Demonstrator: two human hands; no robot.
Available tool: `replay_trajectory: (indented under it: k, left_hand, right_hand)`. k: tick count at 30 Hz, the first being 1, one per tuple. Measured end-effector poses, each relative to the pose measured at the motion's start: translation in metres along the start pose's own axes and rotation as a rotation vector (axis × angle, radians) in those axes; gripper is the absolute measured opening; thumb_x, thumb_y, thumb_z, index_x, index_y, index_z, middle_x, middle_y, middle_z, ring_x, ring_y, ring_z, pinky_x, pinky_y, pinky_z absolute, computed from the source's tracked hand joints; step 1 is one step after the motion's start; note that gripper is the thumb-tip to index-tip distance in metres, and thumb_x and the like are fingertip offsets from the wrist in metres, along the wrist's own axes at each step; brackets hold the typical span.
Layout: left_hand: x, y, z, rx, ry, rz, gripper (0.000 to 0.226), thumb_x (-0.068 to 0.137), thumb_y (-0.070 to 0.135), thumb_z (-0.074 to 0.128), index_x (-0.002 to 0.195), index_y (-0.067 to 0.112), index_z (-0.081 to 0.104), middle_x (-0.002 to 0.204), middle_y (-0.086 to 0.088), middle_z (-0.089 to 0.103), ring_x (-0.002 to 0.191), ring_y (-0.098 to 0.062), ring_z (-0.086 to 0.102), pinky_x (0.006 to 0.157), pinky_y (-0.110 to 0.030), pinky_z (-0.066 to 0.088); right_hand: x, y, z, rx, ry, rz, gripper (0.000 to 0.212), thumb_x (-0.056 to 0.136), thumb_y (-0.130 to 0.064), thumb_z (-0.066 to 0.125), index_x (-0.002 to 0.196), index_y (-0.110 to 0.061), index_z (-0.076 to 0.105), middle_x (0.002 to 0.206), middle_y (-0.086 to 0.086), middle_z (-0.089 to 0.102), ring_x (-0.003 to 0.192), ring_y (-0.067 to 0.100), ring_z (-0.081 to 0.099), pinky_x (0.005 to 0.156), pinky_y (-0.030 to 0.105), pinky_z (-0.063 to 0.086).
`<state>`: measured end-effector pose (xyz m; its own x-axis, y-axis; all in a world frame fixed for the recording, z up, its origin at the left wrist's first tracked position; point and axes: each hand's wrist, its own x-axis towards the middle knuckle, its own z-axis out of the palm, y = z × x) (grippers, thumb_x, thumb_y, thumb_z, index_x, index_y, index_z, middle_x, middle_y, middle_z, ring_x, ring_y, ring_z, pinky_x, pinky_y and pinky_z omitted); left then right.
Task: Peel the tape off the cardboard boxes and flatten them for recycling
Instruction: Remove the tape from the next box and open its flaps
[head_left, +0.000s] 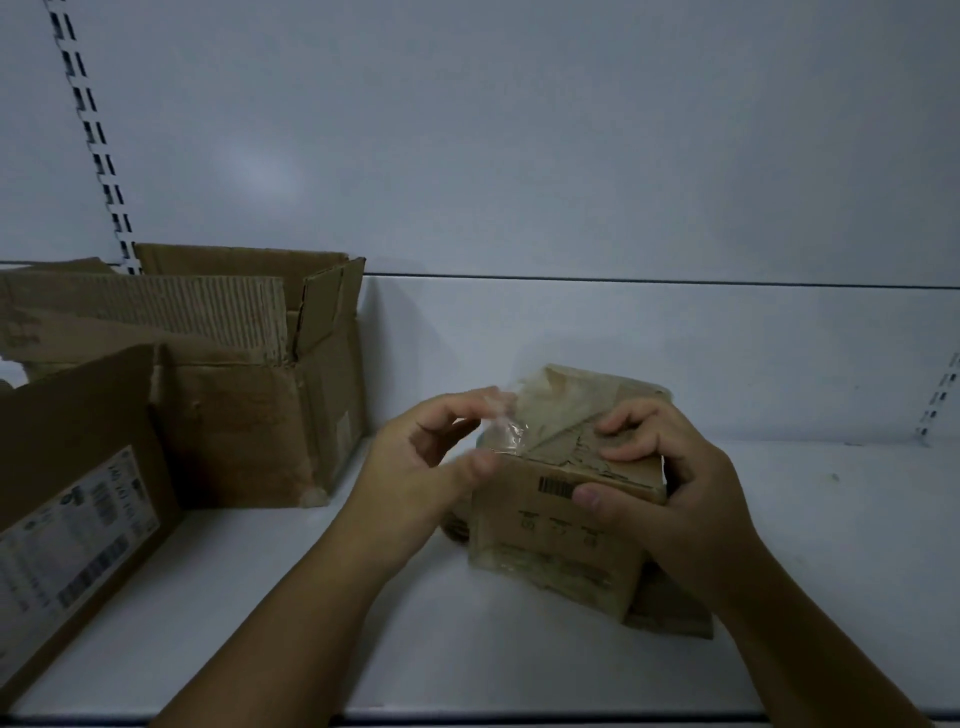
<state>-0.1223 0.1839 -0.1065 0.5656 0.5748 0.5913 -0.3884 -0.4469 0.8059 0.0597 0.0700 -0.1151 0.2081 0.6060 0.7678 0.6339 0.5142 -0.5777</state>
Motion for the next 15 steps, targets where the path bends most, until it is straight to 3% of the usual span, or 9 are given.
replay_trajectory:
  k: [3,6,8,11,13,15]
  left_hand:
    - [-0.003,-0.008,0.001,0.204,-0.125,-0.162,0.081,0.048,0.037,0.089,0.122,0.037,0.055,0.131,0.01,0.056,0.123,-0.013,0.052,0.1,-0.037,0.046]
    - [-0.008,-0.014,0.01,0.146,-0.245,-0.219,0.095,0.051,0.025,0.091,0.13,0.046,0.043,0.138,0.005,0.048,0.122,-0.013,0.053,0.093,-0.037,0.051]
    - [-0.007,-0.015,0.014,0.2,-0.229,-0.157,0.092,0.051,0.034,0.091,0.128,0.049,0.043,0.143,0.01,0.04,0.129,-0.018,0.046,0.098,-0.046,0.047]
    - [-0.005,-0.011,0.018,0.477,-0.189,-0.003,0.091,0.051,0.052,0.085,0.128,0.051,0.037,0.146,0.027,0.028,0.138,-0.003,0.029,0.109,-0.037,0.038]
    - [-0.006,-0.008,0.021,0.608,-0.217,0.007,0.097,0.053,0.058,0.082,0.135,0.046,0.032,0.148,0.03,0.022,0.139,0.002,0.02,0.114,-0.037,0.031]
    - [-0.008,-0.006,0.02,0.685,-0.251,0.058,0.097,0.055,0.06,0.079,0.138,0.04,0.033,0.139,0.035,0.02,0.138,0.005,0.015,0.117,-0.035,0.024]
  right_hand:
    - [0.002,-0.001,-0.01,0.042,-0.085,0.049,0.041,0.059,-0.065,0.074,0.074,-0.029,0.061,0.094,-0.013,0.061,0.091,0.012,0.061,0.075,0.02,0.049]
    - [0.012,-0.008,-0.025,0.008,-0.232,0.125,0.046,0.053,-0.069,0.075,0.075,-0.031,0.064,0.093,-0.013,0.064,0.09,0.01,0.062,0.075,0.019,0.05]
    - [0.022,-0.016,-0.035,-0.102,-0.342,0.194,0.049,0.048,-0.068,0.077,0.083,-0.036,0.064,0.097,-0.016,0.063,0.095,0.006,0.061,0.078,0.021,0.05]
    - [0.034,-0.025,-0.051,-0.303,-0.456,0.254,0.049,0.059,-0.059,0.078,0.102,-0.044,0.059,0.111,-0.026,0.058,0.111,-0.003,0.052,0.094,0.027,0.047]
    - [0.038,-0.03,-0.059,-0.402,-0.462,0.259,0.047,0.063,-0.052,0.073,0.106,-0.044,0.056,0.124,-0.029,0.05,0.122,-0.004,0.044,0.107,0.034,0.038]
    - [0.036,-0.033,-0.063,-0.514,-0.422,0.23,0.04,0.069,-0.046,0.07,0.105,-0.046,0.054,0.131,-0.031,0.043,0.125,-0.003,0.04,0.11,0.036,0.034]
